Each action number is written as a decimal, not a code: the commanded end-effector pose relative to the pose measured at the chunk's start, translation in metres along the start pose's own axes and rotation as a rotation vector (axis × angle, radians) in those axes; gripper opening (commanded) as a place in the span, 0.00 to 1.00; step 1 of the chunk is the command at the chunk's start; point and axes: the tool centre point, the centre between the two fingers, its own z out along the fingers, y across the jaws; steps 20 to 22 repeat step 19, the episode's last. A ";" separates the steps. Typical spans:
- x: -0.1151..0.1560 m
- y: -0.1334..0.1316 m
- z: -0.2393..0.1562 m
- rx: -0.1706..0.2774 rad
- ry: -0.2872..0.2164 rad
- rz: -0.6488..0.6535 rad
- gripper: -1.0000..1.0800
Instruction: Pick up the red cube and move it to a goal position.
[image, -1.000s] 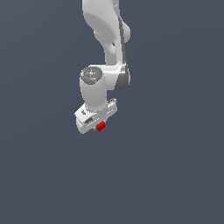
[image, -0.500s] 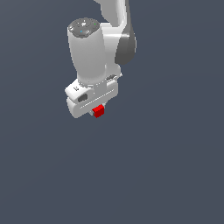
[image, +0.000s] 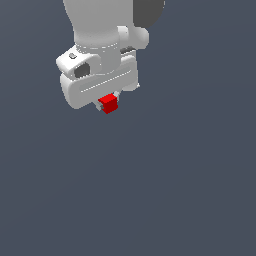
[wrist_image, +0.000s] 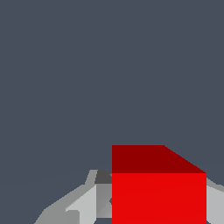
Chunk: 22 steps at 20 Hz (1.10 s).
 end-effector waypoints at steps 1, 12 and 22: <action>0.001 0.001 -0.024 0.001 -0.001 0.000 0.00; 0.005 0.004 -0.084 0.000 -0.001 0.001 0.00; 0.006 0.005 -0.092 0.000 -0.001 0.001 0.00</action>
